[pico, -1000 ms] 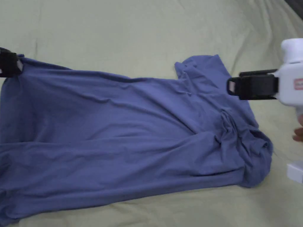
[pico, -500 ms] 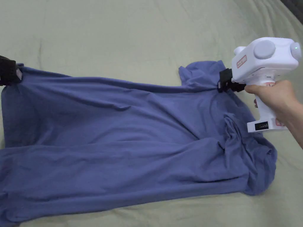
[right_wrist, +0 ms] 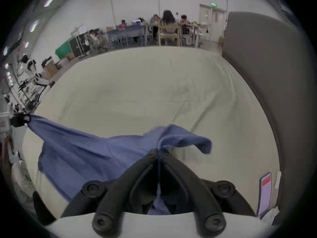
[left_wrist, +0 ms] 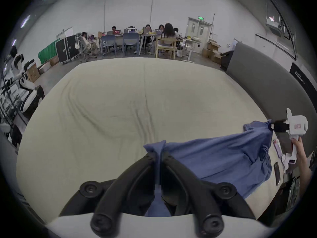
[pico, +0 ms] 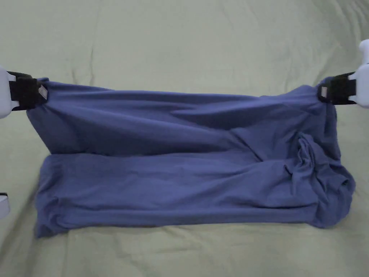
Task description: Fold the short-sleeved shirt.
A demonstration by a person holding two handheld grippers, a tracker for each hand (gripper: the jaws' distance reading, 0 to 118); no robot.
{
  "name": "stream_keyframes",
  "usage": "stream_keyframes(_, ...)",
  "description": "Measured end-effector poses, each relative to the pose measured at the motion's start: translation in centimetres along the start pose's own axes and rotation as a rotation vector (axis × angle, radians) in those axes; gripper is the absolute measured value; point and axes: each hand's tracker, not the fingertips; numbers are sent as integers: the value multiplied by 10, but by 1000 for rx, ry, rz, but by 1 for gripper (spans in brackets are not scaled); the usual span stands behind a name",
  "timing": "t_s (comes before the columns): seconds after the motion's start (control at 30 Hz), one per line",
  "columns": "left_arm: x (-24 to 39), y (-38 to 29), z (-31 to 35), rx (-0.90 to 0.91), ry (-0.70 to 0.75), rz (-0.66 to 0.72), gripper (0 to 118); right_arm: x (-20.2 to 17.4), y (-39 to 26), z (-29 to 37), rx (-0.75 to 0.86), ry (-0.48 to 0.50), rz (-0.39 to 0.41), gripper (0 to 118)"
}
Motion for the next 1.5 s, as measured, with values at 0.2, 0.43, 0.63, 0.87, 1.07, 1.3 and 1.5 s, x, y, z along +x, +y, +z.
stream_keyframes(0.2, 5, -71, 25, -63, 107, -42, 3, -6, -95, 65, 24, -5, -72, 3)
stream_keyframes(0.43, 7, -139, -16, -287, 171, -104, 3, -14, -171, 38, -167, -9, -66, 3)
stream_keyframes(0.63, 5, -141, -29, -308, 184, -70, 22, -22, -172, 27, -180, -9, -55, 6)
stream_keyframes(0.87, -9, -119, 32, -129, 205, 37, 73, -50, -164, 85, -43, -28, -52, 112)
stream_keyframes(1.07, 26, -120, 146, 253, 198, -41, 76, -99, -169, 177, 336, -159, 20, 112)
stream_keyframes(1.3, 60, -118, 172, 290, 206, -38, 0, -135, -182, 211, 444, -135, 130, 2)
stream_keyframes(1.5, 51, -115, 123, 159, 104, 40, 72, -133, -180, 204, 428, -84, 74, 2)
